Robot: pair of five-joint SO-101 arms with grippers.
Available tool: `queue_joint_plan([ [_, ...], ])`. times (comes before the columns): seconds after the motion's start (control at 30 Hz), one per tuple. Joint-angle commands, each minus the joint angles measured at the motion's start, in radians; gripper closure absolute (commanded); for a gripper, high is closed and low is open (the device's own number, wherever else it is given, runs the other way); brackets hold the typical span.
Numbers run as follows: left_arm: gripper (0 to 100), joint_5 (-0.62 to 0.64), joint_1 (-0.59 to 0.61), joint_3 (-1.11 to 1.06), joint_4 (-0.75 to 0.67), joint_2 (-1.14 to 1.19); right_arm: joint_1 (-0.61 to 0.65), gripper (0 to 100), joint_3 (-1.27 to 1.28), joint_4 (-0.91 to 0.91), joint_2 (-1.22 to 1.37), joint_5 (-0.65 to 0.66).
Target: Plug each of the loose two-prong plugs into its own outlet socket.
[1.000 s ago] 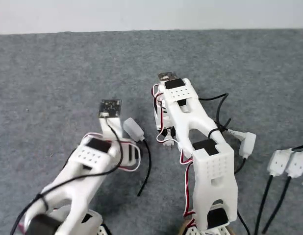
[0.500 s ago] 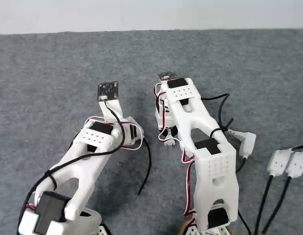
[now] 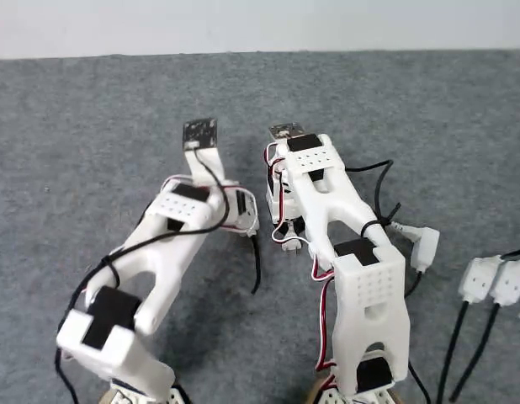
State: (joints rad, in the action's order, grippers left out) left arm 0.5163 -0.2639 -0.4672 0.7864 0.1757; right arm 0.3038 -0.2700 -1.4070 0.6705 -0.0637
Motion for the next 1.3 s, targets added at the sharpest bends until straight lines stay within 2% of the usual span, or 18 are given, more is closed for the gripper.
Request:
queue_joint_plan([
  [0.0,89,0.009,-0.012,0.090,0.071,0.041,-0.028,99.1,-0.037,0.010,-0.013,0.025],
  [0.33,88,-0.064,-0.012,-0.016,0.072,-0.138,-0.030,99.1,-0.035,0.019,-0.088,0.031],
  [0.5,77,-0.080,-0.003,-0.147,0.078,-0.245,-0.021,99.1,0.046,0.071,-0.182,0.038],
  [0.63,74,-0.203,0.077,-0.245,0.080,-0.399,0.001,99.1,0.115,0.081,-0.315,0.041],
  [0.8,74,-0.204,0.186,-0.374,0.071,-0.660,0.016,99.1,0.281,0.145,-0.506,0.078],
  [0.9,78,-0.245,0.176,-0.450,0.046,-0.677,0.048,99.1,0.359,0.151,-0.636,0.100],
  [1.07,96,-0.393,0.137,-0.409,0.043,-0.500,0.136,99.1,0.460,0.120,-0.880,0.183],
  [1.17,97,-0.508,0.135,-0.358,0.055,-0.394,0.200,99.1,0.509,0.085,-1.024,0.250],
  [1.27,97,-0.646,0.135,-0.306,0.133,-0.351,0.254,99.1,0.574,0.061,-1.141,0.284],
])
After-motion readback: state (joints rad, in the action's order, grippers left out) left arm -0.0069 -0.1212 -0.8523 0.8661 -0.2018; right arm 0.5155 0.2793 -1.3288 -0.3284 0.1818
